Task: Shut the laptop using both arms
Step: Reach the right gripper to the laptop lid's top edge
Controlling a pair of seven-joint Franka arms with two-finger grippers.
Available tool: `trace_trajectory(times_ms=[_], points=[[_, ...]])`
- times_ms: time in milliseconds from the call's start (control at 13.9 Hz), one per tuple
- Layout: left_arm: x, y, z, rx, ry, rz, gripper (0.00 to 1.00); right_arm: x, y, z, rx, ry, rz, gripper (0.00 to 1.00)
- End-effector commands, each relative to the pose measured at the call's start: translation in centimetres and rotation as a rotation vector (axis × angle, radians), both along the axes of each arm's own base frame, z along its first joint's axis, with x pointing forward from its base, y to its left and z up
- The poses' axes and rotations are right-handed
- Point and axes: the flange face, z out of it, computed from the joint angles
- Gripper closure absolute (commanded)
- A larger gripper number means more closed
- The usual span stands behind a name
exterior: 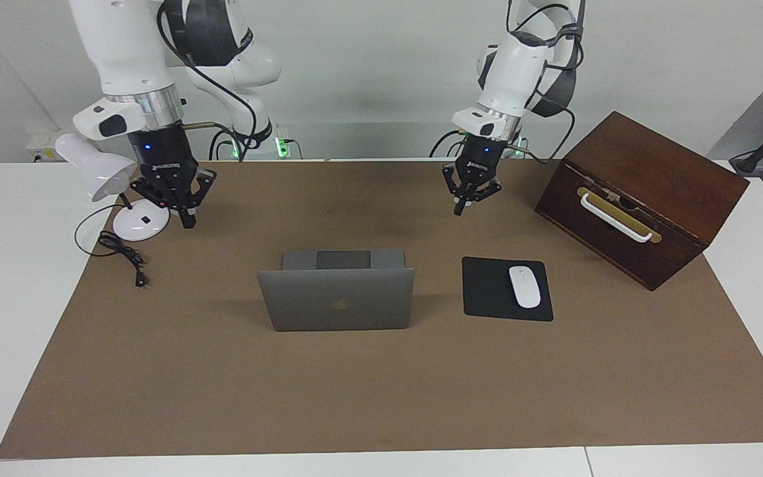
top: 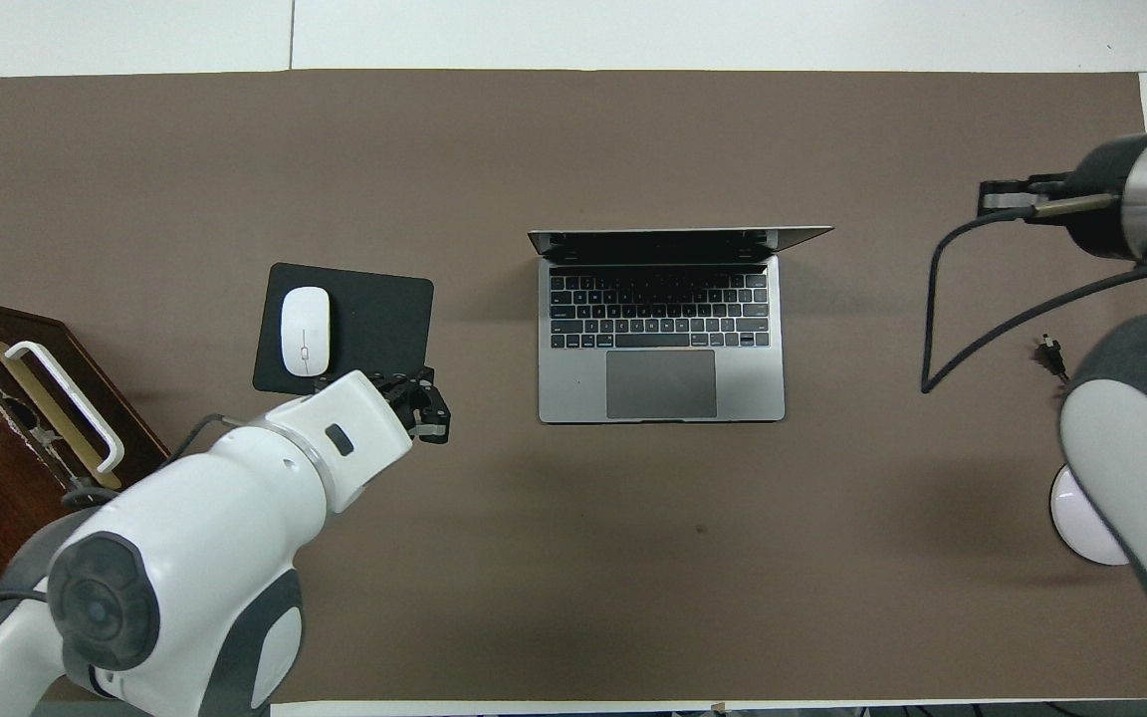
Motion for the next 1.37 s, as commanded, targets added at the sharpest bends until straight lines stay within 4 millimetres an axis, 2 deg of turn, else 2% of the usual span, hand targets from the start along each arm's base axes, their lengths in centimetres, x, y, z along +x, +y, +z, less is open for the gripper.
trace_trajectory(times_ms=[0,216,361,433,794,866,1010,1299], points=[[-1.8,-2.6,-3.9,-0.046,-0.050,-0.024,1.00,0.6,5.1,-0.1,0.041,-0.043,-0.015,1.00],[-2.8,-6.5,-8.0,-0.085,-0.096,-0.052,1.00,0.9,8.4,-1.2,0.070,-0.063,-0.021,1.00],[-2.8,-7.2,-9.8,-0.089,-0.115,-0.062,1.00,1.0,11.1,-2.6,0.088,-0.067,-0.038,1.00],[-3.0,-8.0,-10.4,-0.095,-0.127,-0.074,1.00,1.4,11.7,-3.4,0.085,-0.069,-0.044,1.00],[-2.0,-8.9,-14.3,-0.105,-0.185,-0.080,1.00,3.2,13.6,-6.9,0.083,-0.100,-0.034,1.00],[-1.7,-9.2,-15.0,-0.102,-0.185,-0.082,1.00,3.1,15.0,-7.8,0.078,-0.104,-0.028,1.00],[-1.7,-9.4,-16.2,-0.107,-0.204,-0.084,1.00,3.0,16.1,-9.3,0.055,-0.115,-0.050,1.00],[-1.6,-9.3,-17.1,-0.086,-0.213,-0.107,1.00,3.1,17.0,-10.5,0.037,-0.127,-0.048,1.00]])
